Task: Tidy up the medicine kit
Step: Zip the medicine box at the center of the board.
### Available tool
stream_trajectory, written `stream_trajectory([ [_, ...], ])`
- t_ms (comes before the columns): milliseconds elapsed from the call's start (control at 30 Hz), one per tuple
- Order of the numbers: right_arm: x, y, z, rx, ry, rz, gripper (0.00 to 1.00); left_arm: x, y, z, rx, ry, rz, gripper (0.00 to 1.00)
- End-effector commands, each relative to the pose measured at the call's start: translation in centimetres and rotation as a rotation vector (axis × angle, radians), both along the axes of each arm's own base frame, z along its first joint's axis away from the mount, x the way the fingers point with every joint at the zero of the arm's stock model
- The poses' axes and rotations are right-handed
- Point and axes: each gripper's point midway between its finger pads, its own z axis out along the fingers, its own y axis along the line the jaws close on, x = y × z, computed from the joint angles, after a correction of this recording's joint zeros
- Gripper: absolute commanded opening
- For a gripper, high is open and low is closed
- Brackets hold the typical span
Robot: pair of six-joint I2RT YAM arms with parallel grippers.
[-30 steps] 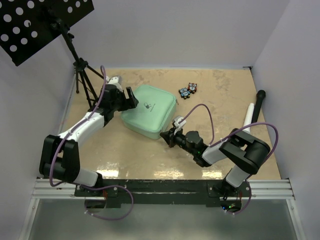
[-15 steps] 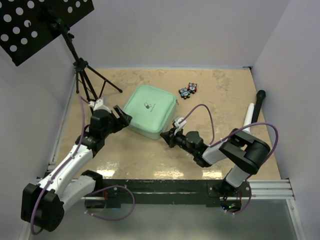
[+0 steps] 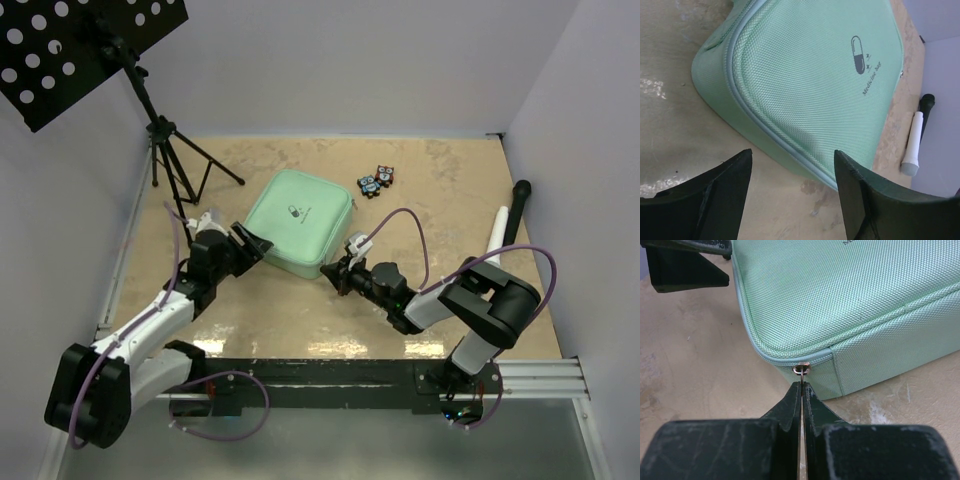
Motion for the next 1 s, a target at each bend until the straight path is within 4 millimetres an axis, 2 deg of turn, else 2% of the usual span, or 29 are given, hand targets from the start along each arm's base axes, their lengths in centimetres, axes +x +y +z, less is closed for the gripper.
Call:
stream_trajectory([
  [0,-0.1,0.6,2.5,0.054,-0.062,0.029,0.00,1.9,-1.5,2.8,-0.064,-0.095,-0.019,0.71],
  [367,-0.1,0.6,2.6,0.052,-0.059,0.031,0.00,2.7,-1.5,1.9,-0.071,-0.092,0.005,0.48],
  [500,0.0,0.7,2.5,0.041,-0.058,0.033,0.00,2.7,-2.0,1.7,-0.091,-0.095,-0.009,0.37],
  [633,0.0,0.7,2.4,0.036,-0.055,0.033,0.00,2.7,-2.3,1.6,-0.104,-0.096,-0.018,0.31],
  [800,0.0,0.7,2.3,0.031,-0.053,0.032,0.00,2.7,-2.5,1.4,-0.114,-0.098,-0.024,0.15],
  [900,-0.2,0.7,2.2,0.027,-0.051,0.038,0.00,2.6,-2.6,1.2,-0.124,-0.102,-0.027,0.00],
  [967,-0.3,0.7,2.0,0.023,-0.047,0.041,0.00,2.5,-2.6,1.2,-0.129,-0.103,-0.023,0.00],
])
